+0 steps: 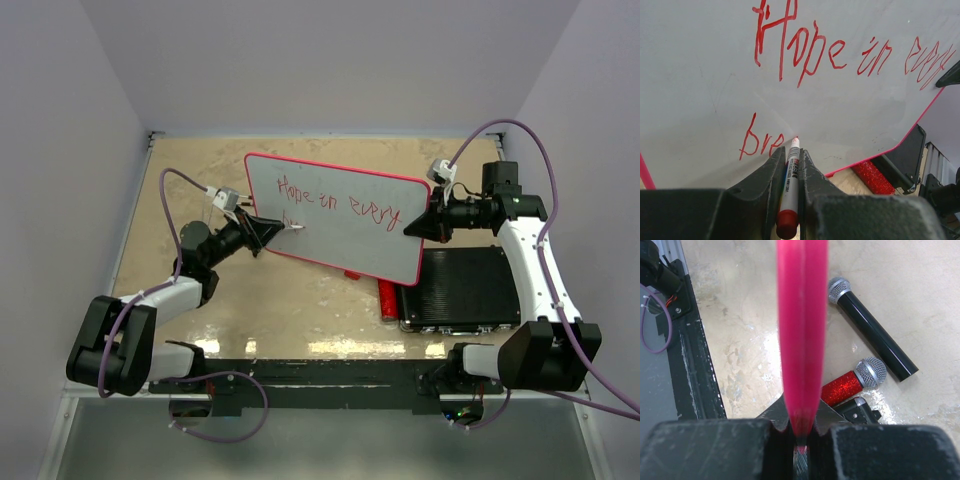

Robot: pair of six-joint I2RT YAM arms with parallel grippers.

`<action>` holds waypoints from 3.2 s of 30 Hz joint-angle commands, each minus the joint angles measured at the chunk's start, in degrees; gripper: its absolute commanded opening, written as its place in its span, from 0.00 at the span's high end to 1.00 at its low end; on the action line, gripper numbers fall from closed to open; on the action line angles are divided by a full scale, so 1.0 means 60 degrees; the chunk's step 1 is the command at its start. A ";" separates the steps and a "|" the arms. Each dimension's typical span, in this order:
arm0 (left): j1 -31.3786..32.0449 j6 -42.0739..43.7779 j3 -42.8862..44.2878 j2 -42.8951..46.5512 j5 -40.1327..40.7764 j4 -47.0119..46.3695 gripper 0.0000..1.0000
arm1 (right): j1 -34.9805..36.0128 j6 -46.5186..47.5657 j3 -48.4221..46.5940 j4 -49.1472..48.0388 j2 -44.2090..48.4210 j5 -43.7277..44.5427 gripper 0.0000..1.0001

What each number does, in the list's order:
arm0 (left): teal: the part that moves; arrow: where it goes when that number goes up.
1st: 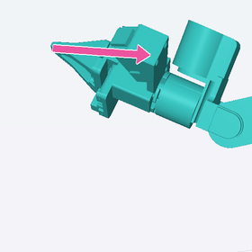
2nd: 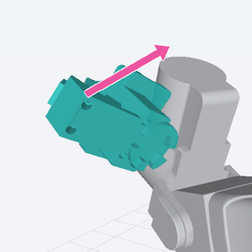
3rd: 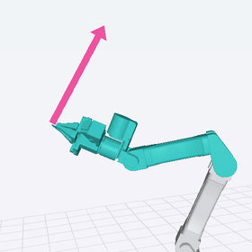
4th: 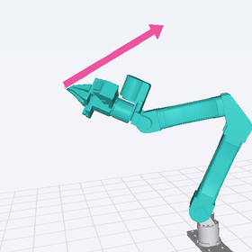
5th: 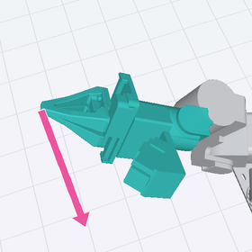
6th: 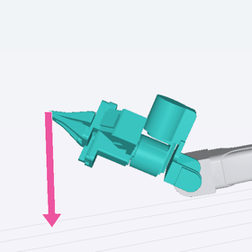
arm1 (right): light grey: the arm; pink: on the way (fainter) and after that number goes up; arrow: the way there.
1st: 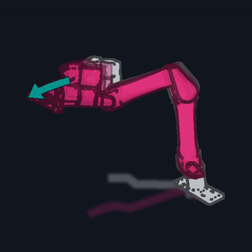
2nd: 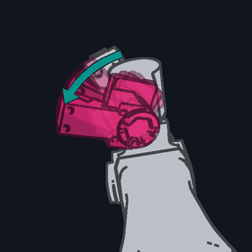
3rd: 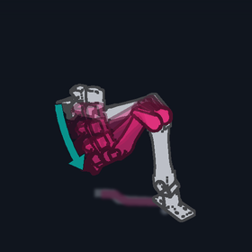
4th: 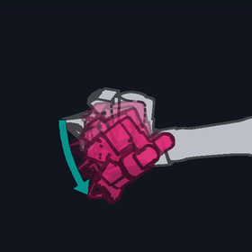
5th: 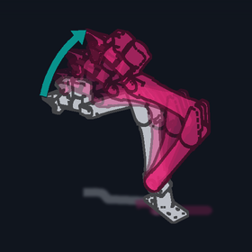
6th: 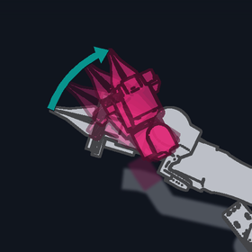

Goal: Write a sentence on the whiteboard

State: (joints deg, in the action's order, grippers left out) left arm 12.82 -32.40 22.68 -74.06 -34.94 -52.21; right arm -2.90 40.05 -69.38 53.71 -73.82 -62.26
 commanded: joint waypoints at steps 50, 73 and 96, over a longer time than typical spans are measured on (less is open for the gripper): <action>-0.0159 -0.0356 0.0424 0.0010 -0.0051 -0.0630 1.00 | 0.0087 0.0165 -0.0008 -0.0060 0.0439 -0.0053 1.00; -0.0086 -0.0298 0.0586 -0.0737 -0.0329 -0.0410 1.00 | 0.0102 0.0180 -0.0008 -0.0046 0.0424 -0.0082 1.00; 0.0119 -0.0357 0.0747 0.1121 -0.0725 0.0745 1.00 | 0.0102 0.0151 0.0036 -0.0134 0.0438 -0.0053 1.00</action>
State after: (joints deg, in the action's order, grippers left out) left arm 13.91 -35.38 24.97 -73.87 -37.98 -49.71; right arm -2.90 40.10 -69.06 53.12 -73.10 -61.93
